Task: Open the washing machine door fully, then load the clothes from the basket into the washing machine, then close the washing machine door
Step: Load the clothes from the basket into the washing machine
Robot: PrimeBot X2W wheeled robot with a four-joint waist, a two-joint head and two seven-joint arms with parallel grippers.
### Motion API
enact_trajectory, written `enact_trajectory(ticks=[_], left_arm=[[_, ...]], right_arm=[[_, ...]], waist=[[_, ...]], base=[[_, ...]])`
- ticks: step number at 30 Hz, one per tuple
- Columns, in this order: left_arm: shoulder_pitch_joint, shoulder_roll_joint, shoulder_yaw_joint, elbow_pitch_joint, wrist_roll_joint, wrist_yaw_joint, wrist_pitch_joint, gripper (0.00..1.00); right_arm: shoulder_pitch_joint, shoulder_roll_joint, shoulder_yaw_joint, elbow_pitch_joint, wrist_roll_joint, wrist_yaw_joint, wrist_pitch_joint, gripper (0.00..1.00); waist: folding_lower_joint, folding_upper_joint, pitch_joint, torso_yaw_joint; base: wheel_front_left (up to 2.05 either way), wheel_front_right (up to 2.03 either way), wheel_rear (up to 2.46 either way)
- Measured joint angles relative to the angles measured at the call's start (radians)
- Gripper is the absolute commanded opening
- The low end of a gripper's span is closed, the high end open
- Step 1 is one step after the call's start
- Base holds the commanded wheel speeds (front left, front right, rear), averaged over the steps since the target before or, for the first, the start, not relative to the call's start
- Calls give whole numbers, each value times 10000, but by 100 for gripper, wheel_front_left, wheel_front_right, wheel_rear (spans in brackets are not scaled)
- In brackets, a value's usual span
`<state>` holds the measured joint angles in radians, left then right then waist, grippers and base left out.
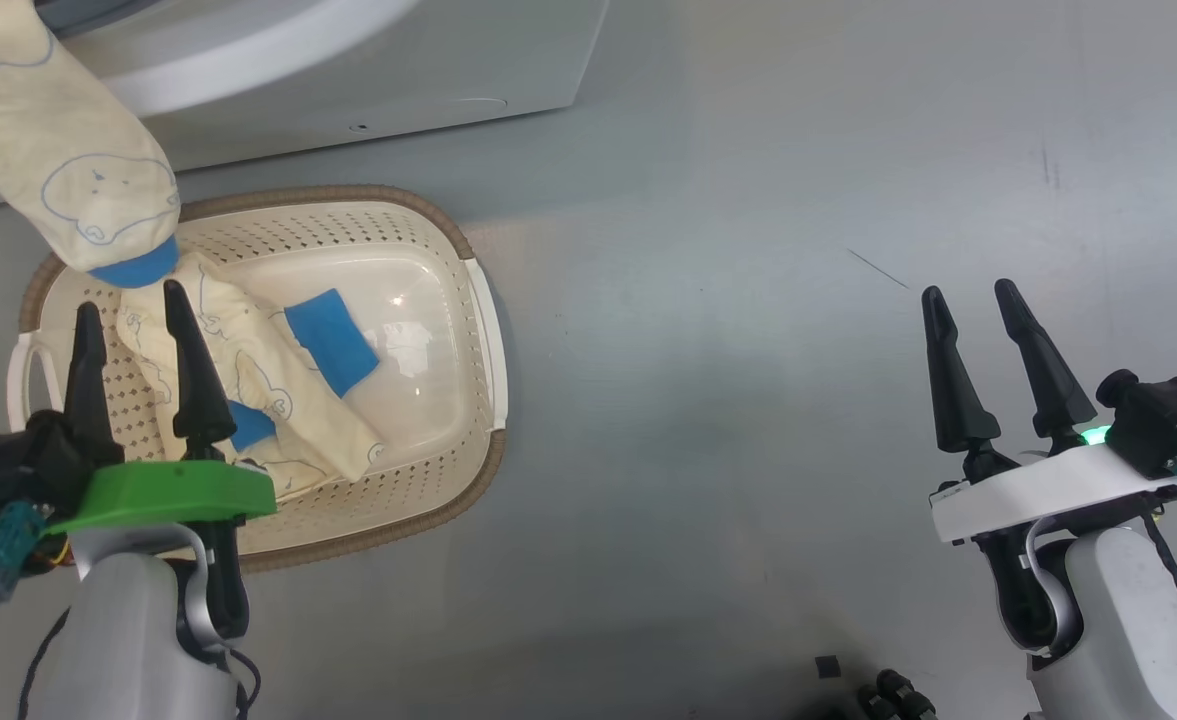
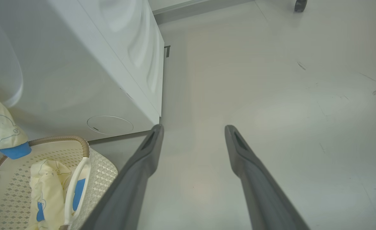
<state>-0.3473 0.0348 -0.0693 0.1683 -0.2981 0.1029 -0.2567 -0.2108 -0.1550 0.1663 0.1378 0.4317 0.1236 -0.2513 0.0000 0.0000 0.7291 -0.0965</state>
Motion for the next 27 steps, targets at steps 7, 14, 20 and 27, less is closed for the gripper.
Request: enact_trajectory(ticks=[7, 14, 20, 27], left_arm=[[-1282, 366, 132, 897, 207, 0, 337, 100], [-2158, 606, 502, 1797, 125, 15, 949, 100], [-2800, 650, 662, 2591, -247, 17, 1739, 100], [-3760, 658, 1016, 3055, -483, 31, 2171, 100]], right_arm=[[-107, 0, 180, -2, 15, 0, 0, 100], [-199, -27, 178, -17, 102, 0, 0, 100], [-201, -79, 104, -59, 109, 0, 0, 100], [-204, -117, 86, -167, 190, 0, 0, 100]], waist=[[0, 0, 150, -144], [0, 0, 366, -245], [0, 0, 658, -311], [0, 0, 1061, -320]], base=[[0, 0, 0], [0, 0, 0], [0, 0, 0], [0, 0, 0]])
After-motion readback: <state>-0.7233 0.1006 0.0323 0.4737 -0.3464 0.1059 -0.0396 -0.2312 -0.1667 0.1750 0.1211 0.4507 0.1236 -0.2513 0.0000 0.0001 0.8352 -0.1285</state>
